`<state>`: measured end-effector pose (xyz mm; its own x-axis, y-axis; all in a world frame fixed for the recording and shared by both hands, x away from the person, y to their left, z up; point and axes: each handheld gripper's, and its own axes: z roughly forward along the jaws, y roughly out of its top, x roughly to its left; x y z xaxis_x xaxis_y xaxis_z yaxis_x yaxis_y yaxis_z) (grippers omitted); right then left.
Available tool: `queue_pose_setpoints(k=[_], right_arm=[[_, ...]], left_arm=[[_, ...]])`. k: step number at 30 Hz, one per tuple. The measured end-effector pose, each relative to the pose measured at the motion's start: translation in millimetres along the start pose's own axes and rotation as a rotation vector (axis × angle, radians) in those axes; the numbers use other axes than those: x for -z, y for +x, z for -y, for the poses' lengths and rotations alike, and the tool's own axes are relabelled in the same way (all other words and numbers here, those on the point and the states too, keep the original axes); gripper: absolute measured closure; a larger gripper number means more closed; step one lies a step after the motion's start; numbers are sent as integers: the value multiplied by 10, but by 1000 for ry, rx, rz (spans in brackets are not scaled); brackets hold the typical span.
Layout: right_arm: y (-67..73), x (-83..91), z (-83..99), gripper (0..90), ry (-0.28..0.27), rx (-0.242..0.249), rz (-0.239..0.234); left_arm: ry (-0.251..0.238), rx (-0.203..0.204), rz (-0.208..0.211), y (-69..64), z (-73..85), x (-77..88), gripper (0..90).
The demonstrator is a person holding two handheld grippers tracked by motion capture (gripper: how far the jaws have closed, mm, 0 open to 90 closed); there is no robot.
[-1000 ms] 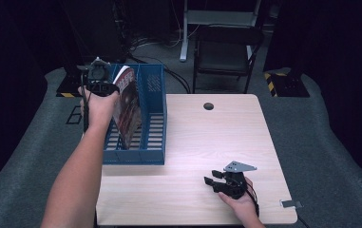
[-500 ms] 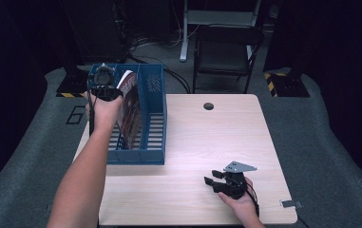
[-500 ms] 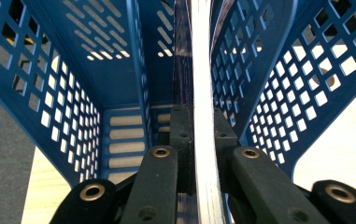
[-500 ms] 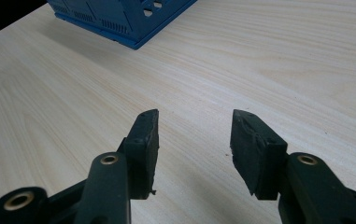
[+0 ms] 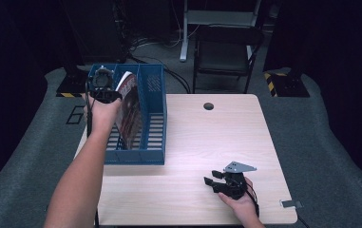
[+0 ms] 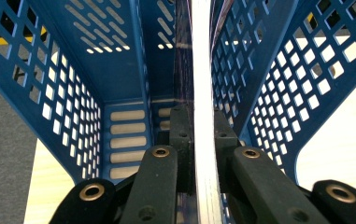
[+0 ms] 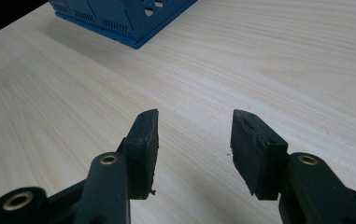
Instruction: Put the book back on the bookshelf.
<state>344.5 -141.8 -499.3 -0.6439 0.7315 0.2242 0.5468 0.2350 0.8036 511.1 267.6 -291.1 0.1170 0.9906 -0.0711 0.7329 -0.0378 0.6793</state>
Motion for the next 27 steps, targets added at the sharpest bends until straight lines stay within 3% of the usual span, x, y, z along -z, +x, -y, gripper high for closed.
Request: queue_pose_setpoints(k=[7, 17, 27], right_arm=[[-3, -4, 4, 515, 6, -8, 1], [-15, -5, 5, 510, 9, -1, 0], [-15, -7, 6, 508, 11, -1, 1]], left_arm=[[19, -12, 28, 26, 17, 41, 820], [54, 18, 81, 56, -9, 147, 745], [59, 10, 81, 81, -30, 229, 760]])
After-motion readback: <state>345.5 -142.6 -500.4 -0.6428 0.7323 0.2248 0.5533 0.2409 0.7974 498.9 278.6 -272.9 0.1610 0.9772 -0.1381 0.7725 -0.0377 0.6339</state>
